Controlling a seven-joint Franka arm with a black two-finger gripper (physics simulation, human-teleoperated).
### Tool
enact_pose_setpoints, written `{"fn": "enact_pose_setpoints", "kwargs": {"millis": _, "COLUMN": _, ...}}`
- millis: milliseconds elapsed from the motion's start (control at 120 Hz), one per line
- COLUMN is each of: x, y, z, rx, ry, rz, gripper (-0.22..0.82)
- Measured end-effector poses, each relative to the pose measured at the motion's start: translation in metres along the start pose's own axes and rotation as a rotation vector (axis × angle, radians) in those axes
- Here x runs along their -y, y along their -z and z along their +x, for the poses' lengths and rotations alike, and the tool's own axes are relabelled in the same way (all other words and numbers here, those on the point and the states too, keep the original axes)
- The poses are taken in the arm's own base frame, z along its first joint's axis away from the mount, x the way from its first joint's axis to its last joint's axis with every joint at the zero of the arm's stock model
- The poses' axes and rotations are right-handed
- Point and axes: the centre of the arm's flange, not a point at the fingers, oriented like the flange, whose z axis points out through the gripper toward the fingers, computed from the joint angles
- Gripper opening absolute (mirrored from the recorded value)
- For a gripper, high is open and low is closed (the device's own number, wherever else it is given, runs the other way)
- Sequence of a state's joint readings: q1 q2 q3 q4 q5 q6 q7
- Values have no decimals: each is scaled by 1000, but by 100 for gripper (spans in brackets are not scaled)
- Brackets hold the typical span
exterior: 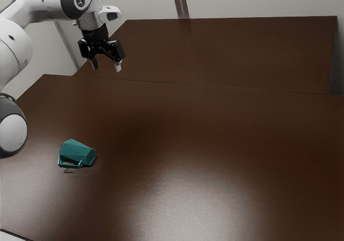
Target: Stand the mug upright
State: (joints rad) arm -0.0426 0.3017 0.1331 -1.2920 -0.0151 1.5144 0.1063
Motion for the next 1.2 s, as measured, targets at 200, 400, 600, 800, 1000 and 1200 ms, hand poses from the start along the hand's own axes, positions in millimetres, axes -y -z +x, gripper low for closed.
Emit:
{"fn": "enact_pose_setpoints", "kwargs": {"millis": 200, "x": 1, "y": 0, "z": 0, "rx": 0, "ry": 5, "rz": -4, "gripper": 60}}
{"fn": "enact_pose_setpoints", "kwargs": {"millis": 400, "x": 2, "y": -15, "z": -4, "rx": 36, "ry": 6, "rz": -7, "gripper": 60}}
{"fn": "enact_pose_setpoints", "kwargs": {"millis": 600, "x": 87, "y": -90, "z": -47, "rx": 189, "ry": 166, "rz": -165, "gripper": 60}}
{"fn": "enact_pose_setpoints", "kwargs": {"millis": 800, "x": 157, "y": -142, "z": -85, "rx": 237, "ry": 276, "rz": -329, "gripper": 60}}
{"fn": "enact_pose_setpoints", "kwargs": {"millis": 1000, "x": 195, "y": -170, "z": -113, "rx": 235, "ry": 309, "rz": -433, "gripper": 60}}
{"fn": "enact_pose_setpoints", "kwargs": {"millis": 1200, "x": 227, "y": -191, "z": -131, "rx": 230, "ry": 310, "rz": -466, "gripper": 60}}
